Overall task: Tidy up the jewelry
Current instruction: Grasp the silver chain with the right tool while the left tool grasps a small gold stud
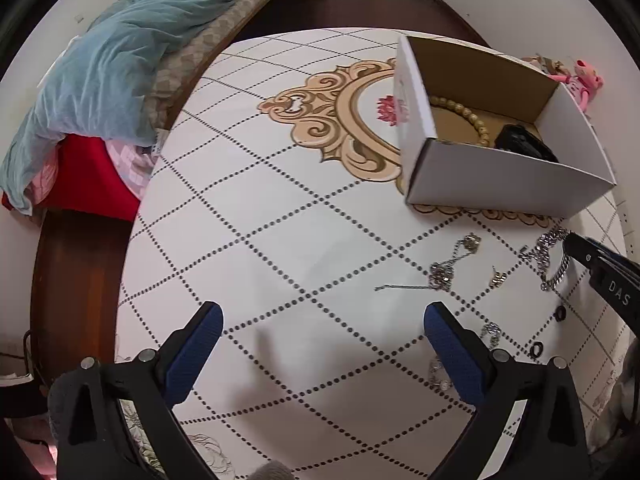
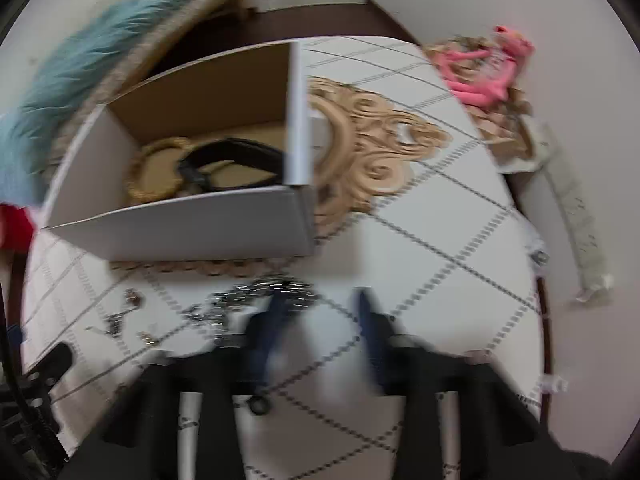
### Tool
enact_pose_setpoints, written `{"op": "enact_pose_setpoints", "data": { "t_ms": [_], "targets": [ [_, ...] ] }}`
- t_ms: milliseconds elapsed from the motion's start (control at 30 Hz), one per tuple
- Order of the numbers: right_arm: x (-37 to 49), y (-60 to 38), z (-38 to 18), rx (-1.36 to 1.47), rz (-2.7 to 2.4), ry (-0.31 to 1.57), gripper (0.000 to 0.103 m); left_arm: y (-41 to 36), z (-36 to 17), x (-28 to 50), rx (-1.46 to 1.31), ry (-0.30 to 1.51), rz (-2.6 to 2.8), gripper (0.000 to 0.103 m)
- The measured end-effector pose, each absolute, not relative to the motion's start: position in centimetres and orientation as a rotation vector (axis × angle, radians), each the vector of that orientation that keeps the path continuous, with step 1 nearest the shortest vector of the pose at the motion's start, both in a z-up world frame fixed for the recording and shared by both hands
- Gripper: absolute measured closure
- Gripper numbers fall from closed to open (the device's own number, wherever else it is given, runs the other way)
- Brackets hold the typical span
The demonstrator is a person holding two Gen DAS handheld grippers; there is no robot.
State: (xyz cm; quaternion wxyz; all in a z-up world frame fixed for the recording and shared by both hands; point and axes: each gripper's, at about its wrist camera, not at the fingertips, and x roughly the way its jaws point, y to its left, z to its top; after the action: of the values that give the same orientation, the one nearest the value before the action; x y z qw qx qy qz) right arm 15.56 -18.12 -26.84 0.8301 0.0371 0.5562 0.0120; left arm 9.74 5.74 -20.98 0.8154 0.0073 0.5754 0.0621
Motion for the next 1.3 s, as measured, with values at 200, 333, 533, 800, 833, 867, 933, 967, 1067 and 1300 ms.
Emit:
{"op": "enact_pose_setpoints", "data": {
  "t_ms": [200, 333, 533, 800, 833, 867, 933, 967, 1067, 1300],
  "targets": [
    [13.5, -19.2, -25.1, 0.099, 0.053, 1.178, 0.102, 5.1, -20.8, 7.7, 0.031, 1.224, 0.079, 0.001],
    [10.6, -21.1, -23.7, 0.161, 0.047, 1.155, 0.102, 3.9, -21.1, 7.3, 0.0, 1.233, 0.012, 0.001],
    [7.7, -23.7, -24.0, 0.228, -0.015, 1.162, 0.102, 0.1, -21.4, 8.6, -0.031, 1.213, -0.081, 0.004],
    [7.9, -25.8, -25.5, 0.274, -0.07, 1.165, 0.102, -2.8, -22.0, 10.8, -0.015, 1.199, -0.098, 0.043],
    [8.0, -25.8, -25.6, 0.28, -0.07, 1.167, 0.102, -3.1, -22.1, 11.0, -0.008, 1.199, -0.1, 0.047],
    [8.0, -25.8, -25.6, 0.281, -0.07, 1.167, 0.102, -3.3, -22.3, 11.2, -0.004, 1.2, -0.105, 0.058],
    [8.1, -25.7, -25.8, 0.282, -0.07, 1.167, 0.102, -3.5, -22.7, 11.5, 0.002, 1.204, -0.11, 0.072],
    [8.1, -25.7, -25.8, 0.283, -0.068, 1.167, 0.102, -3.6, -22.6, 11.5, 0.011, 1.193, -0.11, 0.074],
    [8.3, -25.5, -25.7, 0.283, -0.066, 1.166, 0.102, -3.8, -22.7, 11.6, 0.012, 1.184, -0.118, 0.087],
    [8.4, -25.2, -25.0, 0.291, -0.052, 1.152, 0.102, -3.6, -22.4, 11.3, -0.007, 1.164, -0.134, 0.097]
  ]
}}
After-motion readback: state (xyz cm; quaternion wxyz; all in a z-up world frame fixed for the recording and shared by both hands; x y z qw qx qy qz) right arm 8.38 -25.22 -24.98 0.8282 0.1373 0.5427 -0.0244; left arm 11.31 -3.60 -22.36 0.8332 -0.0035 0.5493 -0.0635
